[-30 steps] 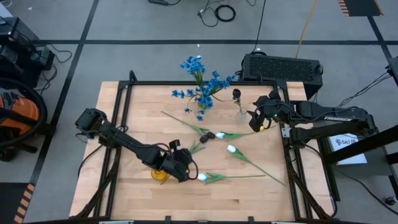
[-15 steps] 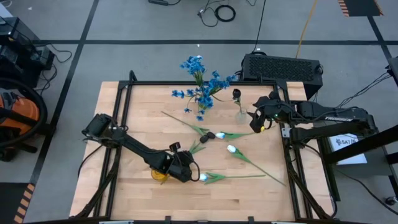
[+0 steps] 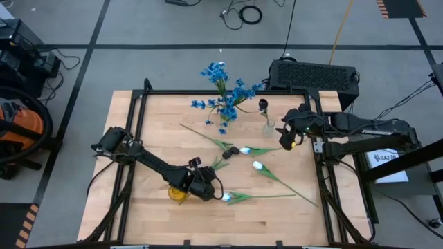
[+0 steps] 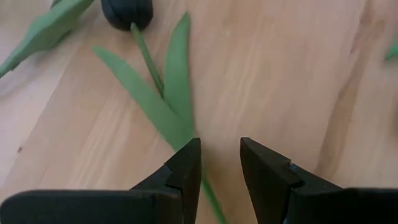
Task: Sort flowers into vase by color
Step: Put the bottom black tulip into the transparent vase
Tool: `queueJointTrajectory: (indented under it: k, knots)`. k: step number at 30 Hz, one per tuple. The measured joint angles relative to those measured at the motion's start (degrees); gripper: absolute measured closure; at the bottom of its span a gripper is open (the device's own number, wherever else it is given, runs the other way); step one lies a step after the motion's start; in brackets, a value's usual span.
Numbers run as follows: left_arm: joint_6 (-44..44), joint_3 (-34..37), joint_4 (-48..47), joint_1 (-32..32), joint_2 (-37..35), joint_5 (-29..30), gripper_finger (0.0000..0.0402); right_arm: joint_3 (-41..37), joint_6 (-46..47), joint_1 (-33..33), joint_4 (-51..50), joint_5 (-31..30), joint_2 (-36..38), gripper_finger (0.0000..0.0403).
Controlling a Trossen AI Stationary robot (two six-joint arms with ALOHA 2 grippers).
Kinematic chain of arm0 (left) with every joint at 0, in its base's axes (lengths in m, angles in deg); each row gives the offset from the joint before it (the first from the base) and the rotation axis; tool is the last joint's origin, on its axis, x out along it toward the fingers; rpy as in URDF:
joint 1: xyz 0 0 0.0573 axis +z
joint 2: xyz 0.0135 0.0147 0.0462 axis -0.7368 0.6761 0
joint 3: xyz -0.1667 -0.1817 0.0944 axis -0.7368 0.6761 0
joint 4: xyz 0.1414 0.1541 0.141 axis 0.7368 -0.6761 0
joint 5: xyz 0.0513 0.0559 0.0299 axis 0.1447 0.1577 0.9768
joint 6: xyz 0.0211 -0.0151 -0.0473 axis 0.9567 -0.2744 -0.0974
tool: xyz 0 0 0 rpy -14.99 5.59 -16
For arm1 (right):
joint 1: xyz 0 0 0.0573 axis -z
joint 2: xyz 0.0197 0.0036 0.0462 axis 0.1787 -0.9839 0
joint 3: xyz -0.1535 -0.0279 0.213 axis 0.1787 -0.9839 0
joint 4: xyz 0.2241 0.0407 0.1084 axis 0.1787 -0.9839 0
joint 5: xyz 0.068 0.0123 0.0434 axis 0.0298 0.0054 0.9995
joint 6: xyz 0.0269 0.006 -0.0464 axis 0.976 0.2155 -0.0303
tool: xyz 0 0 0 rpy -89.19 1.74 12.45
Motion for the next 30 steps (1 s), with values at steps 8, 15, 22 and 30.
queueJointTrajectory:
  k: [8, 15, 22, 30]
  knots:
    - [-1.1, 0.0, -0.7, 0.0, 0.3, -0.4, 0.0283, 0.0, 0.2, 0.0, -0.2, 0.0, 2.4, 0.0188]
    - [-1.7, 0.0, -2.2, -0.1, 0.3, -1.1, 0.0283, 0.0, 0.8, 0.0, -0.2, 0.0, 3.8, 0.0188]
    - [-2.6, -2.6, -9.3, 0.0, 0.3, 0.2, 0.0283, 0.0, 0.7, 0.0, -0.3, 0.0, 3.9, 0.0188]
    - [-7.0, -4.5, -14.4, 0.0, 0.4, 0.7, 0.0283, 0.0, 0.6, 0.0, -0.8, 0.0, 3.9, 0.0188]
